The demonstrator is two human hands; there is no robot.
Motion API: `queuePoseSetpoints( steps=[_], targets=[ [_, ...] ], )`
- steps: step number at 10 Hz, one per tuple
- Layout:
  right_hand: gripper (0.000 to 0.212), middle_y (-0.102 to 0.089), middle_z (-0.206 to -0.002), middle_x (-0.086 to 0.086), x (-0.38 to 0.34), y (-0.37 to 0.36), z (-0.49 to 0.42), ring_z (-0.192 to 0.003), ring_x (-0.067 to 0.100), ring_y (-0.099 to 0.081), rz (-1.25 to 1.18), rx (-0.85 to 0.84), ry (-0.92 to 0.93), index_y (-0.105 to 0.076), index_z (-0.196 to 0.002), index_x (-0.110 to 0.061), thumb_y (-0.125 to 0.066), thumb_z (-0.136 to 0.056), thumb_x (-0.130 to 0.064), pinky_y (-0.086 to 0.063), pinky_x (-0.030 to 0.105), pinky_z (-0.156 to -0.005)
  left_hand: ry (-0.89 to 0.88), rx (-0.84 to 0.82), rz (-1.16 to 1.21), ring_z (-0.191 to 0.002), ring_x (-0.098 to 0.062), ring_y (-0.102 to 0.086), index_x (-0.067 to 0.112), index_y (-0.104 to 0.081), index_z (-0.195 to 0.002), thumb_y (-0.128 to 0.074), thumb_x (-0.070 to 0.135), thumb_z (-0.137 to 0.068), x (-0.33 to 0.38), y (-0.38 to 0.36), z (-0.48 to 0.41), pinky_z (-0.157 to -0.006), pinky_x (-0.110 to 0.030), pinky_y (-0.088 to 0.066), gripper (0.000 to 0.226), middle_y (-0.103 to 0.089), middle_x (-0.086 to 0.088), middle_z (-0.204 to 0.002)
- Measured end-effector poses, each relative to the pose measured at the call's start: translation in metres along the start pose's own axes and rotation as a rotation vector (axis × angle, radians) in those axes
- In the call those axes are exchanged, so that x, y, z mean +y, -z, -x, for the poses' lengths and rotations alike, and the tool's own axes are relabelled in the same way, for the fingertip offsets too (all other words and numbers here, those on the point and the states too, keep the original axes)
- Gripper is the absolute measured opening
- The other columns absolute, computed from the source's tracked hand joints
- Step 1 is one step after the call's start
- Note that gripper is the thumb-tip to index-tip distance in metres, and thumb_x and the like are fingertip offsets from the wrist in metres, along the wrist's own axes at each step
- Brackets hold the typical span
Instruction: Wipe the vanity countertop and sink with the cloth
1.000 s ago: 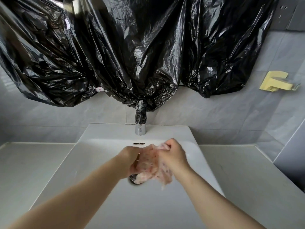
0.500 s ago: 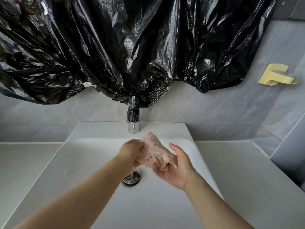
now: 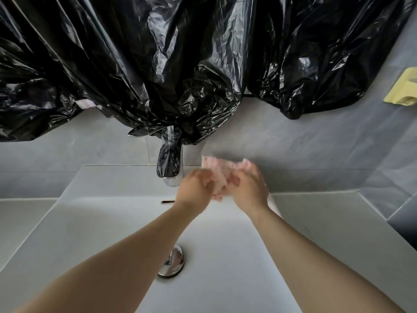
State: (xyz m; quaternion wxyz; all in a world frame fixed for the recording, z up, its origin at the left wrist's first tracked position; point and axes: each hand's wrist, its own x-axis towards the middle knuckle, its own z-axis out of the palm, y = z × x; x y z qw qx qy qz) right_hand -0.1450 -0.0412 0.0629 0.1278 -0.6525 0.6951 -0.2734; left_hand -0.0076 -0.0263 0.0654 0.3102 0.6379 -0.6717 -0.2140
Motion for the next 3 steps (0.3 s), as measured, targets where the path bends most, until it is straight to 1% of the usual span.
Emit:
queuePoseSetpoints(
  steps=[1, 2, 3],
  targets=[
    [0.041, -0.007, -0.158, -0.009, 0.005, -0.014, 0.003, -0.146, 0.021, -0.001, 0.371, -0.147, 0.068, -0.038, -0.139, -0.027, -0.029, -0.1, -0.034, -0.007, 0.05, -0.113, 0.051, -0.024, -0.463, -0.118, -0.029, -0.041, 0.016, -0.054, -0.122, -0.035, 0.028, -0.094, -0.01, -0.014, -0.009, -0.093, -0.036, -0.036, 0.036, -0.046, -0.006, -0.129],
    [0.044, -0.007, -0.158, -0.013, 0.007, -0.02, 0.006, -0.146, 0.019, 0.004, 0.37, -0.143, 0.105, -0.028, -0.144, -0.027, -0.023, -0.101, -0.033, 0.002, 0.053, -0.113, 0.007, 0.032, -0.503, -0.118, -0.026, -0.04, 0.016, -0.054, -0.122, -0.036, 0.024, -0.092, -0.009, -0.016, -0.01, -0.094, -0.034, -0.035, 0.035, -0.048, -0.002, -0.129],
    [0.05, -0.011, -0.158, -0.009, 0.016, -0.016, 0.008, -0.146, 0.023, -0.003, 0.183, -0.078, 0.076, -0.025, -0.146, -0.027, -0.023, -0.099, -0.046, -0.006, 0.051, -0.114, 0.01, -0.043, -0.427, -0.13, -0.028, -0.03, 0.018, -0.04, -0.136, -0.037, 0.025, -0.095, -0.008, -0.01, -0.001, -0.1, -0.037, -0.033, 0.043, -0.032, -0.005, -0.145]
  ],
)
